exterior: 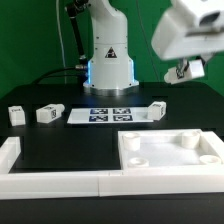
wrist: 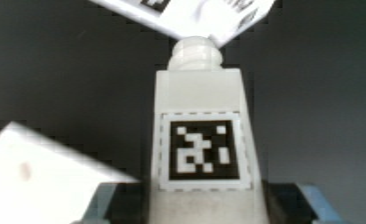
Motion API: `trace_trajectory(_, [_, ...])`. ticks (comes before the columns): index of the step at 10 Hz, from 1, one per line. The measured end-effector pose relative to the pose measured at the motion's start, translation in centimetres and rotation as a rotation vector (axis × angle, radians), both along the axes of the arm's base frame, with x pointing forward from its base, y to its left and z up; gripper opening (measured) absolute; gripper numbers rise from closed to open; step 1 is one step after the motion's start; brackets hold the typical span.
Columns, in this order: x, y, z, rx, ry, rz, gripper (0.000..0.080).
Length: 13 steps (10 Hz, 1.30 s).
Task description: Assemble square table
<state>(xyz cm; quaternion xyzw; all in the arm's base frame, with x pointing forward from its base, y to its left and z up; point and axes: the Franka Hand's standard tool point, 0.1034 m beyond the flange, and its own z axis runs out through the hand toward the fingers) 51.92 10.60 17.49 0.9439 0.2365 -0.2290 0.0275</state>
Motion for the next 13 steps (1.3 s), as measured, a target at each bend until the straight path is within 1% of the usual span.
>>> trace_trajectory(1, [2.4,-1.7,2.1,0.029,-0.112,-0.012,0.029])
trace_trajectory(2, [2.4,-1.6,1.6,0.057,-0.208,-0.02,0.029])
trace_trajectory(3, [1.5,-1.7,1.3,0.067,-0.227,-0.01,0.029])
trace_trajectory(4, [2.5,-1.8,1.6,0.094,-0.308,-0.015,0.029])
trace_trajectory(5, [2.7,-2.0,1.5,0.124,-0.4,-0.015,0.029])
trace_trajectory(6, [2.5,-2.0,1.0,0.133,-0.436,-0.013,0.029])
trace_trajectory(7, [3.3,-1.2,-0.4,0.182,-0.549,-0.022,0.029])
trace_trajectory(8, [4.6,-1.2,-1.5,0.234,-0.654,-0.04,0.029])
trace_trajectory(9, [6.5,-1.1,-2.0,0.256,-0.733,-0.087,0.029])
trace_trajectory(10, [8.0,-0.8,-2.1,0.271,-0.816,-0.108,0.029])
trace_trajectory(11, [8.4,-0.4,-2.1,0.279,-0.865,-0.1,0.029])
trace_trajectory(12, [8.6,-1.2,-2.0,0.279,-0.944,-0.076,0.029])
trace_trajectory(13, [8.3,-1.6,-2.4,0.276,-0.963,-0.08,0.029])
